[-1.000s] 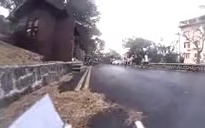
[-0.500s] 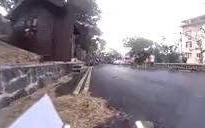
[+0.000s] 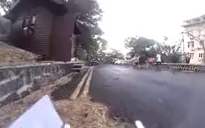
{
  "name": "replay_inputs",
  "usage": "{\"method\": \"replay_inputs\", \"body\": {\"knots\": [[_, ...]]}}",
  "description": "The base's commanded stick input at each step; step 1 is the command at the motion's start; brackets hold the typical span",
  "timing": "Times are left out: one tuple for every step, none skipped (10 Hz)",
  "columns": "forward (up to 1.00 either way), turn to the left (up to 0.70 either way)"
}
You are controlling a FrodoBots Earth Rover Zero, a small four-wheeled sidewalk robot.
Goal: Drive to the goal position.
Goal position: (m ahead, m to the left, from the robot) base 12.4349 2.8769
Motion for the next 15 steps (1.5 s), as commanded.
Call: {"method": "replay_inputs", "body": {"knots": [[0.5,0.0],[0.5,0.0],[0.5,0.0],[0.5,0.0],[0.5,0.0],[0.5,0.0],[0.5,0.0],[0.5,0.0],[0.5,0.0],[0.5,0.0],[0.5,0.0],[0.5,0.0],[0.5,0.0],[0.5,0.0],[0.5,0.0]]}}
